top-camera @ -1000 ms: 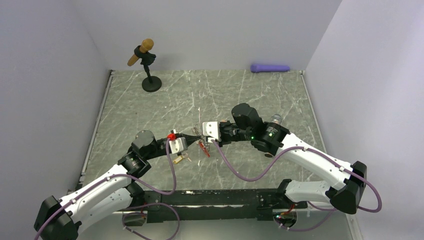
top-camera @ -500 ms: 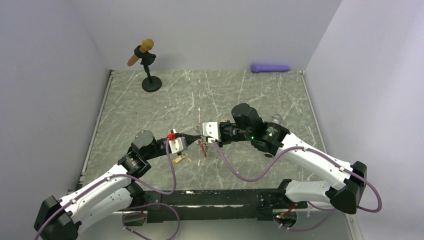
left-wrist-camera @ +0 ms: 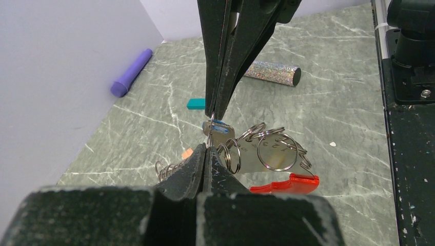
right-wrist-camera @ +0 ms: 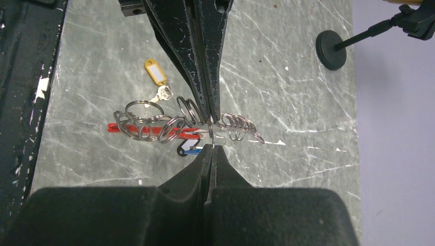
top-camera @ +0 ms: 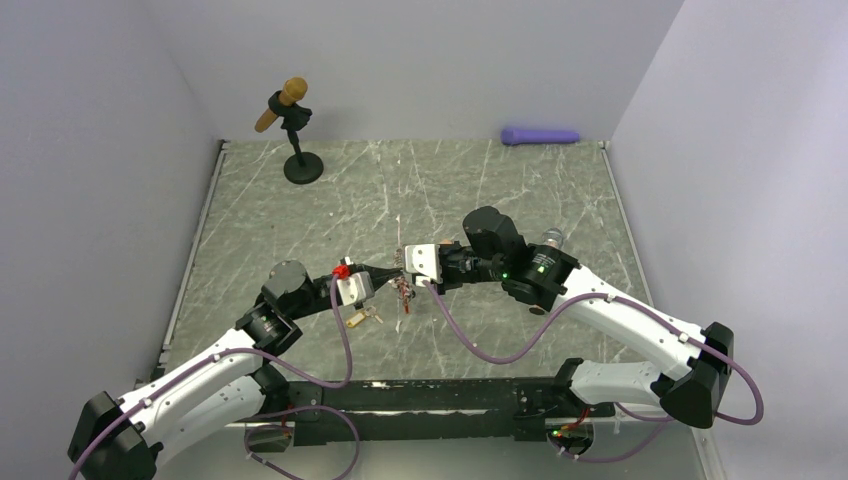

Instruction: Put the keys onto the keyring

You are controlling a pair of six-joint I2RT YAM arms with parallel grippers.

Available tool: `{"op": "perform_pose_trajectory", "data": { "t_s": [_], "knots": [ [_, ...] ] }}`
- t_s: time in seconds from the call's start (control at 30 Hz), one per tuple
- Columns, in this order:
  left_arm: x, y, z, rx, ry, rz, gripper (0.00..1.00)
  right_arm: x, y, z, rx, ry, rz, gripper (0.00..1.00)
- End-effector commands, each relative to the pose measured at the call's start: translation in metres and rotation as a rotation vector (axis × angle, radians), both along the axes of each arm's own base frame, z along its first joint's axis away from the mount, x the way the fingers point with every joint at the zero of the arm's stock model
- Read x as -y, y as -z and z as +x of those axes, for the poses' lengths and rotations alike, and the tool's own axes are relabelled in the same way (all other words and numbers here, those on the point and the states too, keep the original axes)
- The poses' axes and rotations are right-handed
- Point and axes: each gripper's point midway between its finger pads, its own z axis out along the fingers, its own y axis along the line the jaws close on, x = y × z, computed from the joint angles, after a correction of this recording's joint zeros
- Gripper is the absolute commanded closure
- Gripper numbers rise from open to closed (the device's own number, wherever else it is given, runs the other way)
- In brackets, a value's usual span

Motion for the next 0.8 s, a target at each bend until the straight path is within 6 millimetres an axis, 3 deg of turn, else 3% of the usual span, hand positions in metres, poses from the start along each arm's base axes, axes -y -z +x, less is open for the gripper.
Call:
{"op": "perform_pose_trajectory", "data": {
  "t_s": [0.0, 0.77],
  "knots": [
    [0.0016, -0.0348, -0.0031, 0.070, 0.013, -0.083, 1.00, 0.0013, -0.0055, -0.0001, 0.021, 0.005, 0.017, 1.00],
    [0.0017, -0.0342, -0.0038, 0.067, 0.016, -0.084, 1.00, 0.0024, -0.0093, 0.0047, 0.026, 0.036, 0.028, 1.00]
  ]
}}
